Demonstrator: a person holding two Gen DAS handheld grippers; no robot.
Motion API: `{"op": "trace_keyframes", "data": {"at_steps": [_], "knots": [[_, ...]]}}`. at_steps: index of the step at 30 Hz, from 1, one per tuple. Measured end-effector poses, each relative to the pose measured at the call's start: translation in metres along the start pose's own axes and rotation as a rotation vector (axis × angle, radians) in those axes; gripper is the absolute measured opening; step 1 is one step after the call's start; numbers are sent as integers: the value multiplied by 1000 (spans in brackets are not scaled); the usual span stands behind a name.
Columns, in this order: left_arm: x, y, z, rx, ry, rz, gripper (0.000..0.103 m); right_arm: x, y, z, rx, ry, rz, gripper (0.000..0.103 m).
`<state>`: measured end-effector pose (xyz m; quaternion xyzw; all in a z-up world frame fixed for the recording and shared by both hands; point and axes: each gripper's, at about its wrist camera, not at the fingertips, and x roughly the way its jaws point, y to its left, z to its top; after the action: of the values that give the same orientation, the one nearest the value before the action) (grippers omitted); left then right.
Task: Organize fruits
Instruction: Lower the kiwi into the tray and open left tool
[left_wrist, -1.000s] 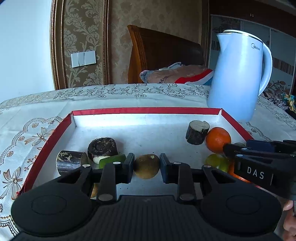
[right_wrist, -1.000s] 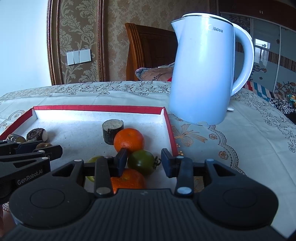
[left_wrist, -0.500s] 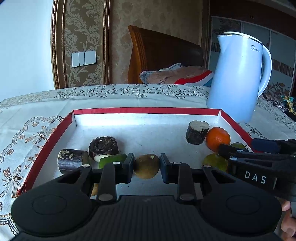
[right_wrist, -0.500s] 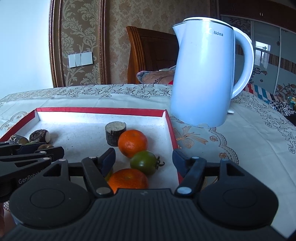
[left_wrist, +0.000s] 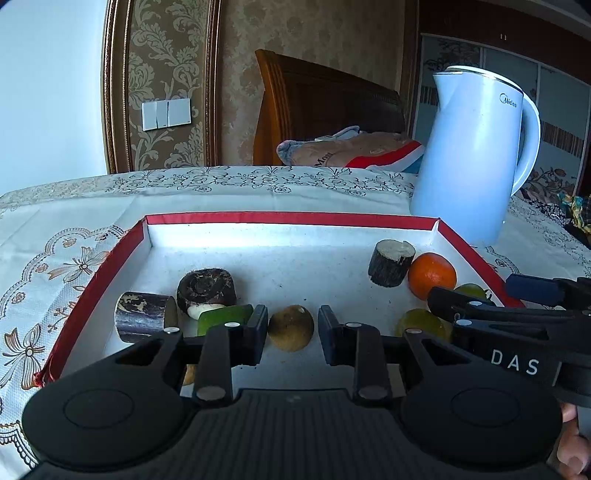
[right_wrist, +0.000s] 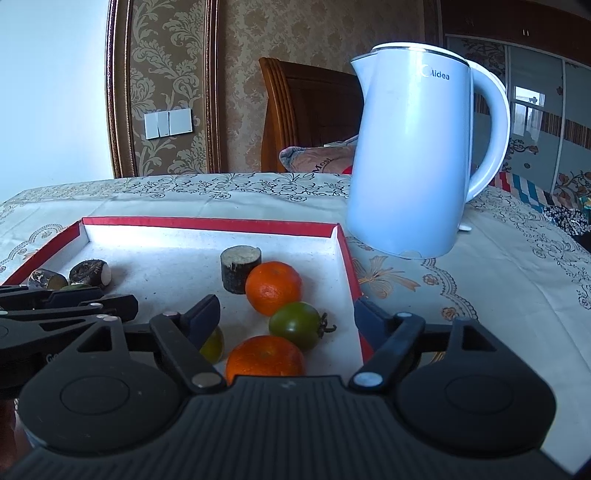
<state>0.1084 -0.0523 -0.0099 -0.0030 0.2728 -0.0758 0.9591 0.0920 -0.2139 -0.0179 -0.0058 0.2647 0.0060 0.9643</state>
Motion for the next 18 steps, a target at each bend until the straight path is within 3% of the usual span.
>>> {"op": "trace_keyframes", "data": {"at_steps": [3,5,18], "knots": [[0,0,0,0,0,0,29,-2,1,0,-7,-8,-2,83],[0,1,0,-2,-1,0,29,-4,3,-1,-26,-29,-46,96],[-1,3,-2,-4,11,5,29,-8,1,-2,-25,-36,-34,96]]}}
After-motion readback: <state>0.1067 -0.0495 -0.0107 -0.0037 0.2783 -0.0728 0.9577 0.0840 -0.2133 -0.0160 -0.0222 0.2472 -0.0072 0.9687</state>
